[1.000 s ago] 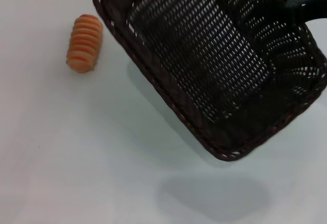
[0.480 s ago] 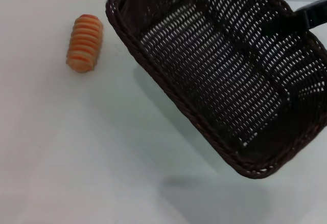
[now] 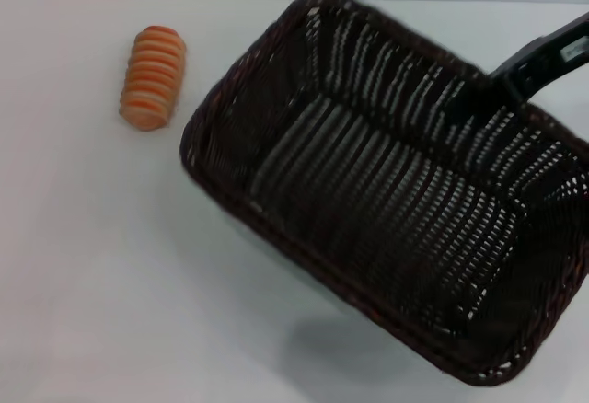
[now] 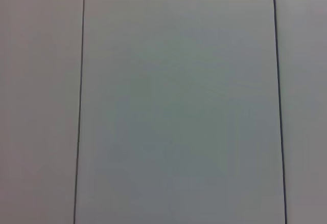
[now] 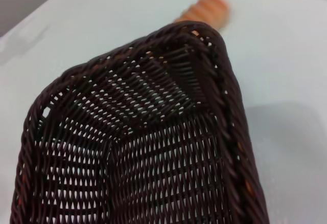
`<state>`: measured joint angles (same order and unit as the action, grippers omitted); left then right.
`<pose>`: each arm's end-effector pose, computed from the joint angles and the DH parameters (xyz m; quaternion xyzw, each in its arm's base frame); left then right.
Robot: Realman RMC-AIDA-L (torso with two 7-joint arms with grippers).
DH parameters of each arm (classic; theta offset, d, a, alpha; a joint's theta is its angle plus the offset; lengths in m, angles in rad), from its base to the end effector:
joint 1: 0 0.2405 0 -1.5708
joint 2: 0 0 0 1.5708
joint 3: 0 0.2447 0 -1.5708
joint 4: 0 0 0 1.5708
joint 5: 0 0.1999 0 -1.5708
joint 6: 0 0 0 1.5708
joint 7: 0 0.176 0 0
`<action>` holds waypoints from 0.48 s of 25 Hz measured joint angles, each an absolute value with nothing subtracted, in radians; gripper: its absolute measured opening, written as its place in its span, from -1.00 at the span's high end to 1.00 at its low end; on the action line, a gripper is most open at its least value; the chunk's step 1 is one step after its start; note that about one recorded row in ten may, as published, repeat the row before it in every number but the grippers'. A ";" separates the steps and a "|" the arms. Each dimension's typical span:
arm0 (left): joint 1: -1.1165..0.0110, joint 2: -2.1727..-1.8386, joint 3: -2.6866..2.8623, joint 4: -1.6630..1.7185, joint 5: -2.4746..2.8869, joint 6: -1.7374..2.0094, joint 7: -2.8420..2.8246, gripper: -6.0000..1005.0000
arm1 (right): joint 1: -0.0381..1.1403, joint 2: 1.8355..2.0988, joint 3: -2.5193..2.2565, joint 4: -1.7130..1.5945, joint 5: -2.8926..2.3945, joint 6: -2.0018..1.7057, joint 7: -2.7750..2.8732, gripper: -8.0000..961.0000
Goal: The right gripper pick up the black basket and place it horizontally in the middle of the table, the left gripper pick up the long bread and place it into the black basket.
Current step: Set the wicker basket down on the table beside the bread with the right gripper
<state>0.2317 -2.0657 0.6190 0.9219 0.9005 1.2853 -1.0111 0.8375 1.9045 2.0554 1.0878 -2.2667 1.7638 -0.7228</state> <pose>-0.3900 0.1750 0.2127 -0.5974 -0.2306 -0.2940 0.7095 0.1408 0.3751 0.0342 -0.9400 0.3312 -0.0565 0.0599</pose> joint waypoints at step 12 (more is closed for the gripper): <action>0.217 -2.067 0.624 0.917 0.900 1.287 -1.014 -0.67 | 0.892 1.901 1.886 1.009 -2.293 1.777 -0.769 0.70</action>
